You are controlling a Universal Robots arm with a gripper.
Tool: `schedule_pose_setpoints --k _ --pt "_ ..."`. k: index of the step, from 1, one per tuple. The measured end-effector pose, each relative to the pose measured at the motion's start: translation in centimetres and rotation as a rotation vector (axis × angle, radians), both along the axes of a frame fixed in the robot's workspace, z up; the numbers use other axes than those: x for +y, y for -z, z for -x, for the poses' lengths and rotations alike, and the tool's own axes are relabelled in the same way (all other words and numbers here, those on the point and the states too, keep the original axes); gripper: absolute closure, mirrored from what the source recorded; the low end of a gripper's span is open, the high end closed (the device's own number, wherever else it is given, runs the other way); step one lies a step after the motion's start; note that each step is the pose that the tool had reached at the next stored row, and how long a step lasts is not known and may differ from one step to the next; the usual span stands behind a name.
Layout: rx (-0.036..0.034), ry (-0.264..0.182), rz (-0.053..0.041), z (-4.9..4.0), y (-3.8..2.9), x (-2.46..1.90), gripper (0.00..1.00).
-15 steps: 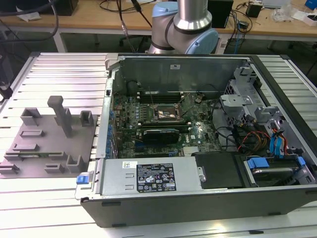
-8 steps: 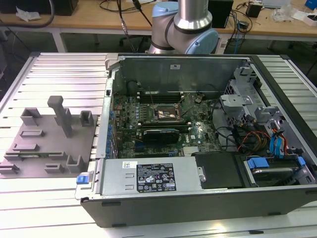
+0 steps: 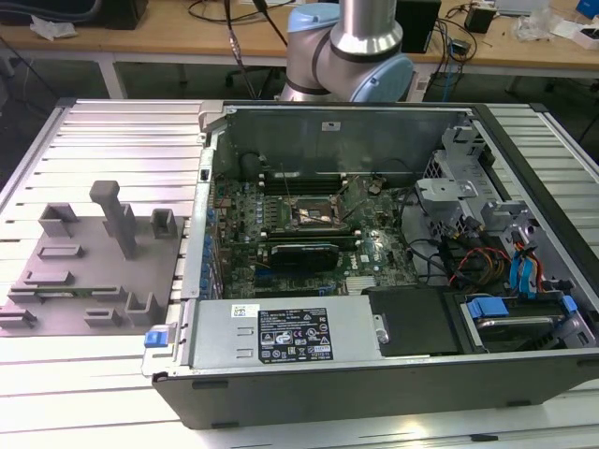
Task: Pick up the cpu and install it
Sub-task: 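Pick up the cpu and move it towards the insertion slot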
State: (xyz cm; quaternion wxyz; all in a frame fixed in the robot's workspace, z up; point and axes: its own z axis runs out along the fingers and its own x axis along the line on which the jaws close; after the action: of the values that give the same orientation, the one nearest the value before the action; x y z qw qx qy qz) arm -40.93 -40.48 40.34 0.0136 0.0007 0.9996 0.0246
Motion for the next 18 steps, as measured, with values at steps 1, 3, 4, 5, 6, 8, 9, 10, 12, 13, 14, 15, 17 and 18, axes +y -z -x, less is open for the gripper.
schedule_pose_setpoints --k 1,3,4,5,6,8,9,10,12,13,14,15,17,18 --pt "0.0002 0.0 0.0001 -0.72 -0.01 0.0 0.45" --pt "0.0002 0.0 0.0001 -2.6 -0.01 0.0 0.45" --pt "0.0002 0.0 0.0001 -3.46 0.0 -0.01 0.45" --pt "0.0006 0.0 0.0001 -4.13 -0.01 -0.01 0.45" --pt "0.0008 0.0 0.0 -4.86 0.0 0.0 0.45" --pt "0.0014 0.0 0.0001 -5.82 -0.01 -0.01 0.45" --pt "0.0014 0.0 0.0001 -6.22 -0.01 -0.01 0.45" --pt "0.0014 0.0 0.0 -6.63 0.0 -0.01 0.45" --pt "0.0016 0.0 0.0001 -7.72 -0.01 0.0 0.45" --pt "0.0015 0.0 0.0 -8.02 0.0 0.0 0.45" --pt "0.0016 0.0 0.0 -8.29 0.0 0.0 0.45" --pt "0.0016 0.0 0.0 -8.72 0.0 -0.01 0.45" --pt "0.0018 0.0 0.0001 -9.29 -0.01 0.0 0.45" --pt "0.0017 0.0 0.0001 -9.49 -0.01 -0.01 0.45"
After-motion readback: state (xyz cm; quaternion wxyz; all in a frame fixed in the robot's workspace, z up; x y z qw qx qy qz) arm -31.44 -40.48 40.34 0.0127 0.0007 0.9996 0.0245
